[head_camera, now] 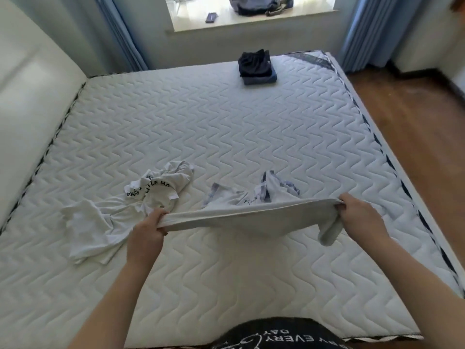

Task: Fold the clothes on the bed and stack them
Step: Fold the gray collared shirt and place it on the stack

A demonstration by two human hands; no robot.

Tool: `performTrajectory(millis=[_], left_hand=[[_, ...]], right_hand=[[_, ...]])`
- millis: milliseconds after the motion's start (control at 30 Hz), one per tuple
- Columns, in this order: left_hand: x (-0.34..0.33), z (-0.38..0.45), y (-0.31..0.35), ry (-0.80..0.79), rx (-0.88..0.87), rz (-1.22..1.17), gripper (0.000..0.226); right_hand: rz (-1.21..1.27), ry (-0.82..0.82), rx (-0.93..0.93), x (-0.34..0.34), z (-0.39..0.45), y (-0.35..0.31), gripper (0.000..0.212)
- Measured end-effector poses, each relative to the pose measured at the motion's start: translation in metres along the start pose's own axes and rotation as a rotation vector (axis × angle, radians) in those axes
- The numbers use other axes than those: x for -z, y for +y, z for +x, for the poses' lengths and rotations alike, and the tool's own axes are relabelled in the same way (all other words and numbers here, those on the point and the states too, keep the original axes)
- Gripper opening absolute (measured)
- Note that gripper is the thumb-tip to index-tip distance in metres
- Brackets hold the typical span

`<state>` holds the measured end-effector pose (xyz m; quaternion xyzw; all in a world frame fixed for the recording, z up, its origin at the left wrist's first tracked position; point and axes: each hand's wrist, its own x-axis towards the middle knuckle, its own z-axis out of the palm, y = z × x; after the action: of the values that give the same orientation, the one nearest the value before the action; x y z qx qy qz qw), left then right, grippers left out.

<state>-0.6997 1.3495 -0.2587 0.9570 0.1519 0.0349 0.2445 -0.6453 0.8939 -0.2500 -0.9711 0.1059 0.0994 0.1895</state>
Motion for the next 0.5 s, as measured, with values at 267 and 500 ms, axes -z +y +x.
performTrajectory(millis=[267, 500], left_hand=[[0.039, 0.009, 0.101, -0.044, 0.087, -0.853, 0.041], [0.041, 0.0, 0.183, -0.27, -0.018, -1.101, 0.041]], right_hand=[[1.163, -0.286, -0.174, 0.05, -0.015, -0.048, 0.018], [1.455, -0.432, -0.163, 0.077, -0.029, -0.107, 0.018]])
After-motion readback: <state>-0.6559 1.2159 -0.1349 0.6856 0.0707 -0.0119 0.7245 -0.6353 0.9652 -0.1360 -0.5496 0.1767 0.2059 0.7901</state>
